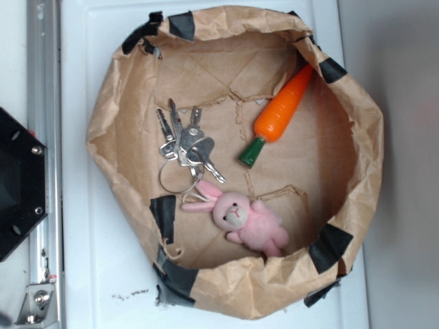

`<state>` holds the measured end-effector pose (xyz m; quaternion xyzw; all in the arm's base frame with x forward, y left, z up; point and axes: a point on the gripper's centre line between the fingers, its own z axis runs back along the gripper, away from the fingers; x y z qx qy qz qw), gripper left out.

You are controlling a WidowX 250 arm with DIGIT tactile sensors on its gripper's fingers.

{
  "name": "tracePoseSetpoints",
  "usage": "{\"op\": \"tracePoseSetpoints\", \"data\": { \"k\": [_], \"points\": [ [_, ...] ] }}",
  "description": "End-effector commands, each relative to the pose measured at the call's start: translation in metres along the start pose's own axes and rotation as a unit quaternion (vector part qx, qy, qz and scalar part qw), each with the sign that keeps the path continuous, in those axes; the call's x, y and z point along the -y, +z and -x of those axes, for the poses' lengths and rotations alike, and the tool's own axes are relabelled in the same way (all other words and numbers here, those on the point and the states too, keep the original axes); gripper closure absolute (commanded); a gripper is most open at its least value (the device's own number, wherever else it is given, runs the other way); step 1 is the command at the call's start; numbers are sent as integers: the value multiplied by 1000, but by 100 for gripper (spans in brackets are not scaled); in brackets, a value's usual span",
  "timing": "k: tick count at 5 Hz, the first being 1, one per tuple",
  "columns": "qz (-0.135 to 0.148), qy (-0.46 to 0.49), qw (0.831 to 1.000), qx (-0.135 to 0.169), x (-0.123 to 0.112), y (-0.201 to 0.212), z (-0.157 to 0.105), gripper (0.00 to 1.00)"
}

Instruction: Grab the silver keys.

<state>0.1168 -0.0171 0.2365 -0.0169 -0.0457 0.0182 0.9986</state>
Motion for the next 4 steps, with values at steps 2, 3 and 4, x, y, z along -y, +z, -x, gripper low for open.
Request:
{"op": "tracePoseSetpoints", "data": {
  "k": [2, 3, 4],
  "points": [
    [-27, 53, 998, 12, 15, -21, -40, 0],
    [-42, 88, 995, 19, 17, -37, -63, 0],
    [-52, 115, 991, 34, 13, -55, -86, 0]
  ]
}}
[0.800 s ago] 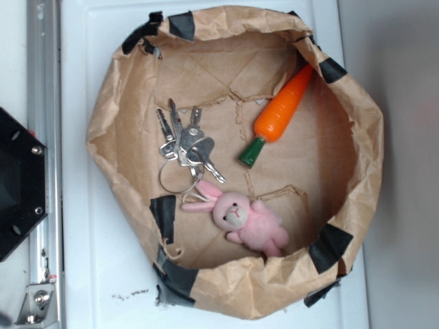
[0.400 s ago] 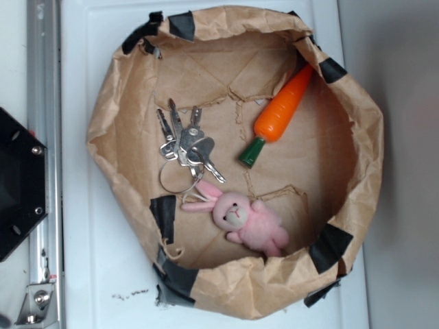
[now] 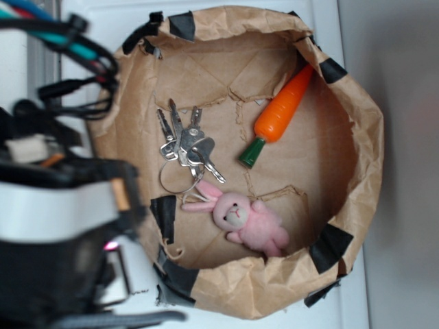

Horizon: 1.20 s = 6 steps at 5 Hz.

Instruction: Grab the silver keys.

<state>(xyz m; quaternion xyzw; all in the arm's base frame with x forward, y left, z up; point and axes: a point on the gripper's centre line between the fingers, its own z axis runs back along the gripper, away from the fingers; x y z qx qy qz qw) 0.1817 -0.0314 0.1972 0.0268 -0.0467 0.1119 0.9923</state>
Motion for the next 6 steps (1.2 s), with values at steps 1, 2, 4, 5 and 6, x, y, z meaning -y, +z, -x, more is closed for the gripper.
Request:
{"op": "tracePoseSetpoints", "data": {
  "k": [1, 2, 4, 5, 6],
  "points": [
    [-4, 64, 996, 67, -5, -27, -45, 0],
    [3, 88, 995, 48, -18, -44, -63, 0],
    [-49, 78, 995, 31, -41, -89, -63, 0],
    [-59, 58, 996, 16, -43, -107, -58, 0],
    [-53, 31, 998, 1, -43, -120, -53, 0]
  ]
}}
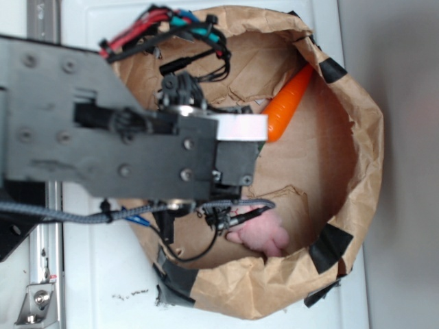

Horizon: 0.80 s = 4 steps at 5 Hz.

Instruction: Grab the silver keys.

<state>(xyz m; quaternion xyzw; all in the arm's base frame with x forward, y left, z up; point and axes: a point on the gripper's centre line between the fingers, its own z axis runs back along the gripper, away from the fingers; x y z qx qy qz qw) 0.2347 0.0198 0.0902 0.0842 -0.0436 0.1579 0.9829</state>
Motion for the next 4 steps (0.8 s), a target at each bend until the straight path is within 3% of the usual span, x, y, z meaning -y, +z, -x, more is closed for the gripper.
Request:
{"op": "tracePoseSetpoints", "data": {
  "k": [1, 2, 4],
  "points": [
    [25, -35, 999, -8, -5, -18, 0, 0],
    [62, -51, 996, -24, 6, -24, 5, 0],
    [72, -66, 995, -24, 11, -26, 10, 0]
  ]
}}
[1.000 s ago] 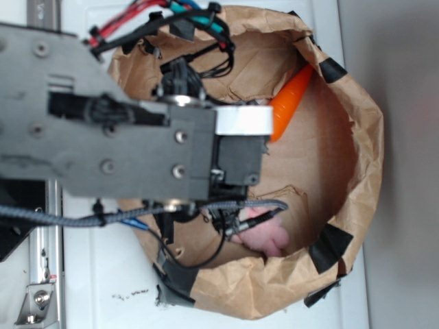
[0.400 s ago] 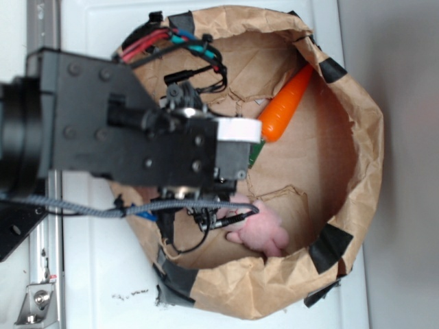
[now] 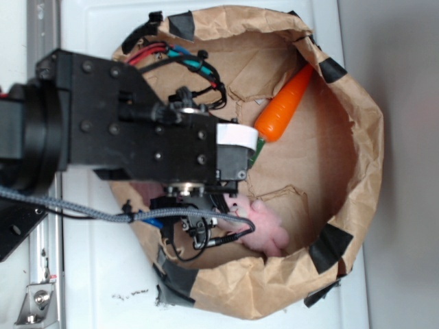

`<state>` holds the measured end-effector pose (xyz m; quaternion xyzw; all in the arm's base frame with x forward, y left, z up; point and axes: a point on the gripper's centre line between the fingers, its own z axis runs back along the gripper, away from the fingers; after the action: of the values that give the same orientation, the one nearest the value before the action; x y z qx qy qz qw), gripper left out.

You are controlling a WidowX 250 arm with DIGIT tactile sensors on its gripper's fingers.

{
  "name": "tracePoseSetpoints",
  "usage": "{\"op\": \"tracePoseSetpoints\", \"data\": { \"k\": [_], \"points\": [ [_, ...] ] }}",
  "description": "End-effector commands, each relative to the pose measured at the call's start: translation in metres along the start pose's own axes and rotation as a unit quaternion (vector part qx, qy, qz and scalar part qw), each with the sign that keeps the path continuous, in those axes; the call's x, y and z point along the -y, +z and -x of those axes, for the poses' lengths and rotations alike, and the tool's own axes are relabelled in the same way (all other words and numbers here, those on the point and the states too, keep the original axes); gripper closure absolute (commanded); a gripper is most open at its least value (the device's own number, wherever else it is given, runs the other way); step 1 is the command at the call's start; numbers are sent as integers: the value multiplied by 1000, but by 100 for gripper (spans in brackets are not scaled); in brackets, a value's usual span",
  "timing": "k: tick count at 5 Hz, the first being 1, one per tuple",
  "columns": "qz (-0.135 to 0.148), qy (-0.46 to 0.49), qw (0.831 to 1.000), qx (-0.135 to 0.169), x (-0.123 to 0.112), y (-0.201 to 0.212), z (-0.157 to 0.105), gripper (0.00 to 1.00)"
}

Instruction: Grab the silver keys.

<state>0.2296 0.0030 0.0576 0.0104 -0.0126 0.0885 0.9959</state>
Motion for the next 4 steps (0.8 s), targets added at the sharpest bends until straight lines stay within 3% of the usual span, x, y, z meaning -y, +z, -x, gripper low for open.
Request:
{"op": "tracePoseSetpoints", "data": {
  "k": [1, 4],
  "points": [
    [-1, 5, 1000, 15, -9, 3, -4, 0],
    [8, -9, 1000, 16, -4, 1, 5, 0]
  ]
}}
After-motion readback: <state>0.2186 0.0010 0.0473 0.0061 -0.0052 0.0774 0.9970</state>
